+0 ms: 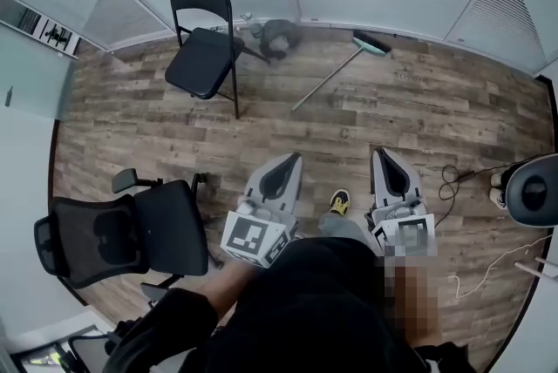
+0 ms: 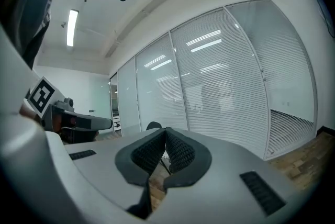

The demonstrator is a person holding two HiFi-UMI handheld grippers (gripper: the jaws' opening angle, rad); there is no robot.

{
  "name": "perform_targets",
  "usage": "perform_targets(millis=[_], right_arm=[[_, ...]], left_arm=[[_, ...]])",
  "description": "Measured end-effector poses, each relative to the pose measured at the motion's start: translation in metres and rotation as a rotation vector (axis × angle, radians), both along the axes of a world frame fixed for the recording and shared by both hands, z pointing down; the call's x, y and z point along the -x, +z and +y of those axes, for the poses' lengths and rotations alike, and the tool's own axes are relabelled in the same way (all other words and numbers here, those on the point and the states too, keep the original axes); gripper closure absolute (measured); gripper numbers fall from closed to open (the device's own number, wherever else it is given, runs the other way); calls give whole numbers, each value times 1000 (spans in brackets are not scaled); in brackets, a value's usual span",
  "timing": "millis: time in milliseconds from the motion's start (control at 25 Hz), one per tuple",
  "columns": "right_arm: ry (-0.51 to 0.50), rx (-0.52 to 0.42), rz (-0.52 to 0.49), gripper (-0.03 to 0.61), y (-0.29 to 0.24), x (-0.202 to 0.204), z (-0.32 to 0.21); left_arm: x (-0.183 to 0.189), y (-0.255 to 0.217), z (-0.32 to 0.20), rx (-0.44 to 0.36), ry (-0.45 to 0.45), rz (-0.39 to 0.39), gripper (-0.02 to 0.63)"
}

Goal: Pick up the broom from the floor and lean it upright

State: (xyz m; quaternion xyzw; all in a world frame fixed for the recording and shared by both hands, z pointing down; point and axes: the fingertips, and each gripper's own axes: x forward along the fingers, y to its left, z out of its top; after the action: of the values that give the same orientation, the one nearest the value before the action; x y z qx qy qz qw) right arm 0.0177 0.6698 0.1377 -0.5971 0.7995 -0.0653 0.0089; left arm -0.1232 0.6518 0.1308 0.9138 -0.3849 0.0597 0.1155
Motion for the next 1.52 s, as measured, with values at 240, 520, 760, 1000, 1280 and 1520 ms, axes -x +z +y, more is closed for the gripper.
perform_targets(millis=[240, 520, 760, 1000, 1280, 1520], right_arm=[[-16, 20, -38, 561, 15, -36, -38], [-3, 40, -58, 561, 26, -53, -69], [4, 46, -59, 561, 29, -53, -102], [4, 50, -44, 561, 25, -45, -155], [14, 41, 3, 561, 12, -27, -214], [16, 53, 54, 561, 6, -5, -255]], left_arm=[[-40, 4, -34, 26, -15, -25, 594], [-53, 12, -63, 52, -18, -33, 594], [-51, 18, -96, 63, -16, -28, 594], [-45, 18, -152, 59, -7, -2, 594], [-31, 11, -218, 44, 27, 22, 594], [-11, 11, -264, 46, 36, 55, 594]])
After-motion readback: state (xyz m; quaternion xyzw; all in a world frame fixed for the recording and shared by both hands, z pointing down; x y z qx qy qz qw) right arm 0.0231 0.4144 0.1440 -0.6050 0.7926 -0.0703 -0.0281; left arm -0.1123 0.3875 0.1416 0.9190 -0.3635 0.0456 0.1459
